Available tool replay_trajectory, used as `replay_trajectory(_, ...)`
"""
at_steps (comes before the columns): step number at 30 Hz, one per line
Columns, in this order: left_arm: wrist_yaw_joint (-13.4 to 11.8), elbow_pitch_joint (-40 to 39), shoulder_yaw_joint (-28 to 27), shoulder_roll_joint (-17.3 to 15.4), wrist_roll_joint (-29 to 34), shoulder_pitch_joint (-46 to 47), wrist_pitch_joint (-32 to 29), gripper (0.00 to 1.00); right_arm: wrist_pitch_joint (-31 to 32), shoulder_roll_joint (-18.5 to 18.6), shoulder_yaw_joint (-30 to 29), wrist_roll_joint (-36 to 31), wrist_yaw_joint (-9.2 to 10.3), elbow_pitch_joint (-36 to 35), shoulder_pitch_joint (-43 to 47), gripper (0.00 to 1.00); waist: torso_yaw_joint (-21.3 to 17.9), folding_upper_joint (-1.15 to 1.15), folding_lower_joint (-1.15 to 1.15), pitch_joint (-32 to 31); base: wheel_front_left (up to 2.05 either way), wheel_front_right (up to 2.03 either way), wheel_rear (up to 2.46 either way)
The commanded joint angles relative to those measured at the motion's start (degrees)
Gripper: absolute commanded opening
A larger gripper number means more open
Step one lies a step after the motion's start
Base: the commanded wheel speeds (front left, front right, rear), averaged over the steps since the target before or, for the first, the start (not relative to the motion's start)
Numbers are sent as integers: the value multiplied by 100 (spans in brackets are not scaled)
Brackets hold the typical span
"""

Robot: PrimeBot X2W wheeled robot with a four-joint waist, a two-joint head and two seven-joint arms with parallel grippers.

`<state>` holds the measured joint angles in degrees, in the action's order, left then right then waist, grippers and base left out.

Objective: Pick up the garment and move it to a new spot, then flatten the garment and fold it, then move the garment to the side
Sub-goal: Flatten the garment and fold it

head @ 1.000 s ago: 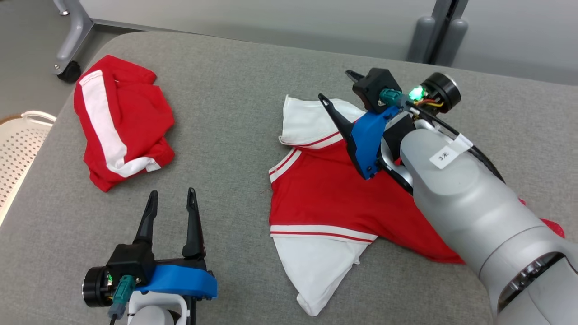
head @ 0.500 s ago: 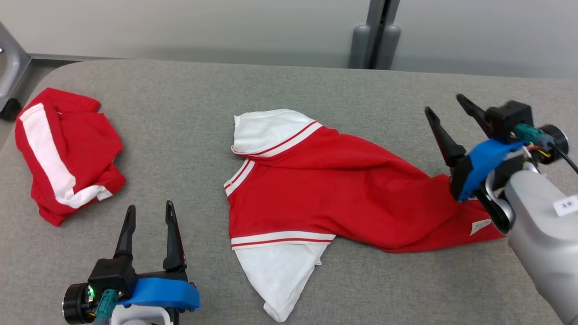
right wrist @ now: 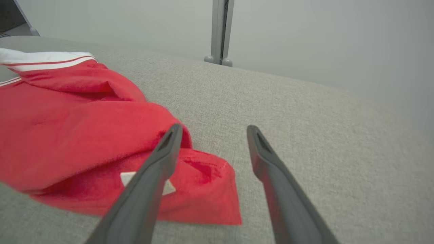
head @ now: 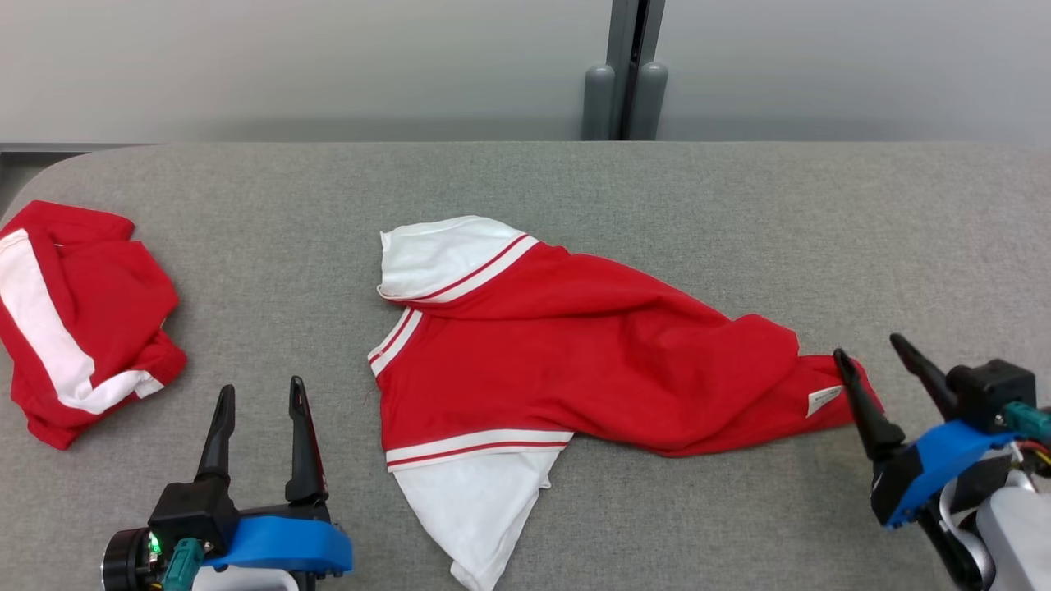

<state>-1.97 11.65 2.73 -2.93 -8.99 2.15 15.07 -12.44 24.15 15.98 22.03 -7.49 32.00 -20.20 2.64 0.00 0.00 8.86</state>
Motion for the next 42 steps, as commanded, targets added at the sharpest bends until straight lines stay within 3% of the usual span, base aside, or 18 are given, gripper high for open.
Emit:
replay_trajectory(1, 17, -13, -5, 7, 33, -52, 15, 100, 204, -77, -93, -64, -1, -300, 338, 100, -24, 0, 0, 4, 0, 0, 0)
replay_trajectory(9, 57, 21, 38, 8, 53, 73, 15, 100, 920, -327, -259, -372, -1, -1166, 983, 100, -18, 0, 0, 79, 0, 0, 0)
replay_trajectory(19, 90, 90, 22, 7, 57, 108, 15, 100, 1204, -564, -328, -624, -1, -867, 987, 100, 40, 0, 0, 67, 0, 0, 0)
replay_trajectory(20, 97, 105, 20, 8, 60, 109, 15, 100, 1182, -597, -316, -652, -1, -789, 919, 93, 42, 0, 0, 58, 0, 0, 0)
replay_trajectory(21, 106, 112, 17, 8, 61, 111, 15, 100, 1165, -642, -307, -650, -1, -711, 859, 58, 42, 0, 0, 51, 0, 0, 0)
replay_trajectory(22, 106, 116, 12, 8, 64, 115, 15, 100, 1150, -672, -285, -636, -1, -602, 806, 35, 38, 0, 0, 44, 0, 0, 0)
replay_trajectory(23, 110, 116, 5, 8, 68, 117, 15, 100, 1124, -674, -247, -649, -1, -513, 766, 0, 33, 0, 0, 38, 0, 0, 0)
replay_trajectory(31, 111, 116, -7, 8, 110, -2, 15, 100, 659, -822, -146, -561, -1, -130, 752, 0, -49, 0, 0, -84, 0, 0, 0)
replay_trajectory(40, 120, 96, -17, 8, 48, -30, 15, 100, 455, -891, -314, -434, -2, -1188, 1436, 0, -254, 0, 0, -86, 0, 0, 0)
replay_trajectory(41, 122, 98, -20, 8, 48, -26, 15, 100, 407, -919, -367, -413, -1, -1317, 1496, 89, -279, 0, 0, -84, 0, 0, 0)
replay_trajectory(42, 127, 103, -30, 4, 53, -25, 15, 100, 360, -939, -439, -396, -1, -1417, 1544, 100, -305, 0, 0, -88, 0, 0, 0)
